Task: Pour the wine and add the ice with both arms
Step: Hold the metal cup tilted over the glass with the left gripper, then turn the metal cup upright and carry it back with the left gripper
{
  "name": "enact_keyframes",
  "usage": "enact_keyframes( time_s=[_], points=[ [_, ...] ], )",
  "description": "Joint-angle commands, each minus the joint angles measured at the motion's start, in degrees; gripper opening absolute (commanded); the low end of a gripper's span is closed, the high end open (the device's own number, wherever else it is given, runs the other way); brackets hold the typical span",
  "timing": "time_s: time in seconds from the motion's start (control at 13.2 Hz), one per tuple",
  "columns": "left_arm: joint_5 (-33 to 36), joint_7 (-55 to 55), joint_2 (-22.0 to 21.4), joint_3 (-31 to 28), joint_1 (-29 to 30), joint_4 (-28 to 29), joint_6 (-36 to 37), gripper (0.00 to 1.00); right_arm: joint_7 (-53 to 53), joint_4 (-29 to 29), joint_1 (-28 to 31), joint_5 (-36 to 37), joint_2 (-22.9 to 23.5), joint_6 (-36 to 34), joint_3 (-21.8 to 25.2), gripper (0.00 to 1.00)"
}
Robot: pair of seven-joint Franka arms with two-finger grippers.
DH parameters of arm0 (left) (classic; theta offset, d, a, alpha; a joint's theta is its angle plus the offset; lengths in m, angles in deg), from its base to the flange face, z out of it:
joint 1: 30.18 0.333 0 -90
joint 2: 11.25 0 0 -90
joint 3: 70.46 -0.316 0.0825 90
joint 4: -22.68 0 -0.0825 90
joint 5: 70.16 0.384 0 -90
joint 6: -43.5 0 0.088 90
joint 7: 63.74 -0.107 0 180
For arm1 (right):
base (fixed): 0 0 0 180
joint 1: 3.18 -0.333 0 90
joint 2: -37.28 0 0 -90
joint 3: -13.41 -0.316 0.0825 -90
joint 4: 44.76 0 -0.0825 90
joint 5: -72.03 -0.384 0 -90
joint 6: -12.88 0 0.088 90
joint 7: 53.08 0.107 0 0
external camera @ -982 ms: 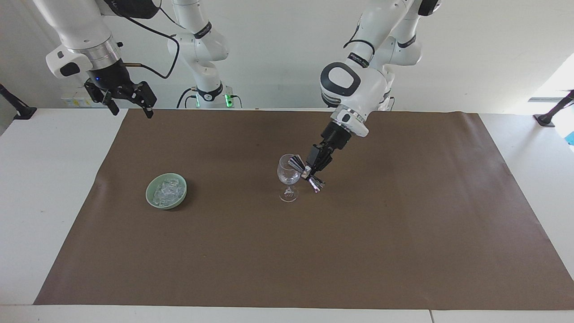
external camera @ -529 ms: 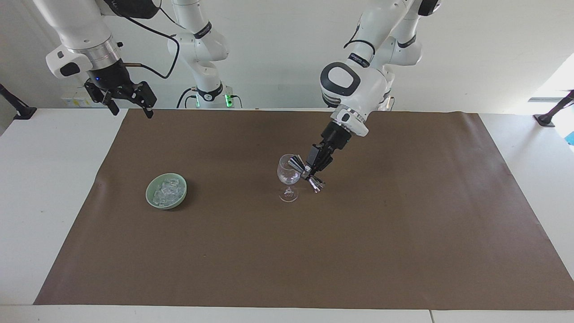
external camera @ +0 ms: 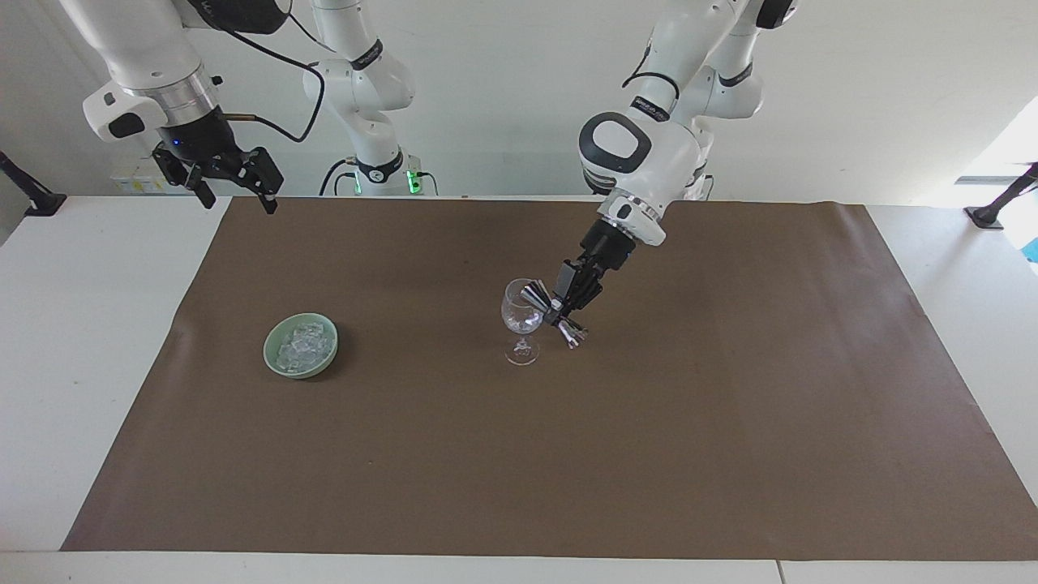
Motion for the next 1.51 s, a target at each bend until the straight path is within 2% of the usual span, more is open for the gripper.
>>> enact_keyframes(
  time_s=[0.0, 0.23, 0.53, 0.83, 1.13, 1.43],
  points=[
    [-0.3, 0.9, -0.3, -0.1, 0.0, -0.3, -0.6, 0.00, -1.1, -0.6, 0.3, -0.4, -1.0, -0.7, -0.4, 1.00],
    [-0.5, 7.8, -1.5, -0.1, 0.1, -0.3, -0.8, 0.00, -1.1, -0.6, 0.4, -0.4, -1.0, -0.7, -0.3, 1.00],
    [-0.9, 24.6, -2.7, -0.1, 0.1, -0.1, -0.7, 0.00, -1.1, -0.6, 0.4, -0.4, -1.0, -0.7, -0.3, 1.00],
    [-1.7, 36.8, -3.1, -0.1, 0.2, 0.8, -0.6, 0.00, -1.1, -0.6, 0.4, -0.4, -1.0, -0.7, -0.3, 1.00],
    [-6.4, 46.0, -3.6, -0.1, 1.4, 1.5, -0.6, 0.00, -1.1, -0.6, 0.4, -0.4, -1.0, -0.7, -0.3, 1.00],
    [-14.1, 48.4, -4.1, 0.0, 3.4, 2.1, -0.4, 0.00, -1.1, -0.6, 0.3, -0.4, -1.0, -0.7, -0.3, 1.00]
  ],
)
